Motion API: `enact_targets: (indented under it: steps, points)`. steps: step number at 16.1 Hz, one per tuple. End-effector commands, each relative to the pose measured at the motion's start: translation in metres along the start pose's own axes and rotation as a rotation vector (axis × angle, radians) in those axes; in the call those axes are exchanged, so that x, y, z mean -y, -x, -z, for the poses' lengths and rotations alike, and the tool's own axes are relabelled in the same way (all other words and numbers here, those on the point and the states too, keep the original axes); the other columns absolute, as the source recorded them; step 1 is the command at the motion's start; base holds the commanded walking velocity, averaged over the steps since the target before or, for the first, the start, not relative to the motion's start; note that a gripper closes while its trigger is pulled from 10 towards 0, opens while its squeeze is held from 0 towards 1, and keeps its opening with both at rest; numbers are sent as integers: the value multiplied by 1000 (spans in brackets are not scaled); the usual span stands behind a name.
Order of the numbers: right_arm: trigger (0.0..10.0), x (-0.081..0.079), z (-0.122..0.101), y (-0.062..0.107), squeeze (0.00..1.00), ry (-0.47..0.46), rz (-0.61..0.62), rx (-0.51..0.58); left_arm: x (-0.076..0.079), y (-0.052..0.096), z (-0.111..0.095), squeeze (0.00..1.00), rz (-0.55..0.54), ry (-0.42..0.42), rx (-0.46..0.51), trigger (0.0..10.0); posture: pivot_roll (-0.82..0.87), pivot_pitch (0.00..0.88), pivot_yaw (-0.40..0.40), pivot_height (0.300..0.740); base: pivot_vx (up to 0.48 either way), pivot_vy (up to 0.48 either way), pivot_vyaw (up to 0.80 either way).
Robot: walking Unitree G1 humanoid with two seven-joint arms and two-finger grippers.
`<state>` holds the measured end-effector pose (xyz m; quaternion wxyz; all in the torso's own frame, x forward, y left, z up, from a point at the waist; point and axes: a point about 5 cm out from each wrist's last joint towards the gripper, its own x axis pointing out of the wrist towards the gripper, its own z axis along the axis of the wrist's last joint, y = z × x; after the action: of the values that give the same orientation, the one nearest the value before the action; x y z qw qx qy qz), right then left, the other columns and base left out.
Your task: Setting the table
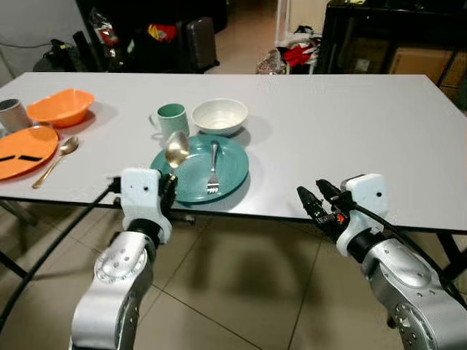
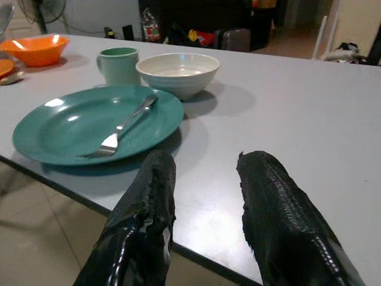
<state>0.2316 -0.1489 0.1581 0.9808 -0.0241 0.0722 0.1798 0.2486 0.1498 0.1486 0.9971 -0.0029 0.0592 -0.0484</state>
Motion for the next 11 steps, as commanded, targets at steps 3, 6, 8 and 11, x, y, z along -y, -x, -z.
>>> enact_targets:
  steps: [3, 6, 8, 11]
  points:
    - [10000, 3, -2, -2, 0, -42, 20, 13, -2, -4, -3, 0, 5, -3, 5, 10000, -138, 0, 85, 740, 326, 0, 0]
    - [10000, -1, 2, -3, 0, -85, 6, -11, -3, -8, -5, 0, 10, -4, 11, 10000, -143, 0, 87, 740, 345, 0, -267]
    - [10000, -2, -1, -4, 0, -75, 1, 8, -3, -7, -5, 0, 5, 0, 11, 10000, -146, 0, 87, 740, 347, 0, -400]
    - [10000, 0, -2, -2, 0, -29, 4, 7, -2, -5, -2, 0, 7, -3, 1, 10000, -145, 0, 85, 740, 331, 0, 0]
